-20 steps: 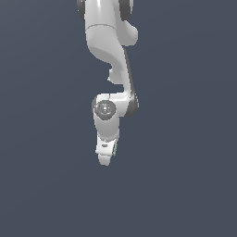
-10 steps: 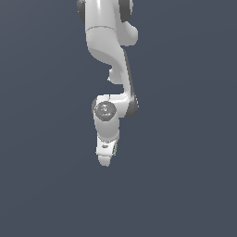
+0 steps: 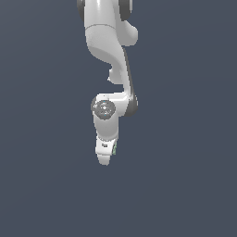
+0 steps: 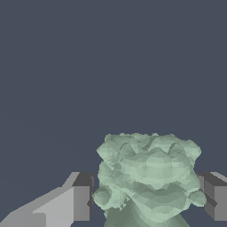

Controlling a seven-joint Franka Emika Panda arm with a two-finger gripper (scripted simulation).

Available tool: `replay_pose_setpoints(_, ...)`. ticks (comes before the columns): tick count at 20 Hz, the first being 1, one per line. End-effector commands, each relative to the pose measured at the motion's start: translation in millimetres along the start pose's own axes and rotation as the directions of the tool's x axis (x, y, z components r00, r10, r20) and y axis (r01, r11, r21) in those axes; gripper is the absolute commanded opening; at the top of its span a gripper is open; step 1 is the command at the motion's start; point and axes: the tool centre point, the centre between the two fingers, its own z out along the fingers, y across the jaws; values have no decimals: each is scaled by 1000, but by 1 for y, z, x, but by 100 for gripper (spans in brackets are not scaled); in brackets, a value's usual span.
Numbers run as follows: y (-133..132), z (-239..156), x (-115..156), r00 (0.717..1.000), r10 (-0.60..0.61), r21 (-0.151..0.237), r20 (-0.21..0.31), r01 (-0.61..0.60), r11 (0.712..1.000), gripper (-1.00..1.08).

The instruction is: Pick up the object and move it to a goal position.

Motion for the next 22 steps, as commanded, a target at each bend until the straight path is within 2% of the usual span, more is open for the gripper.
replay_pose_setpoints(1,-2,-6,-3,1000,0,-1,1,0,1000,-100)
replay_pose_setpoints(10,-20,-52,-26,1000,0,-1,2,0,1000,-100)
replay_pose_setpoints(22,-60,-159,-77,1000,0,0,1,0,1000,-100)
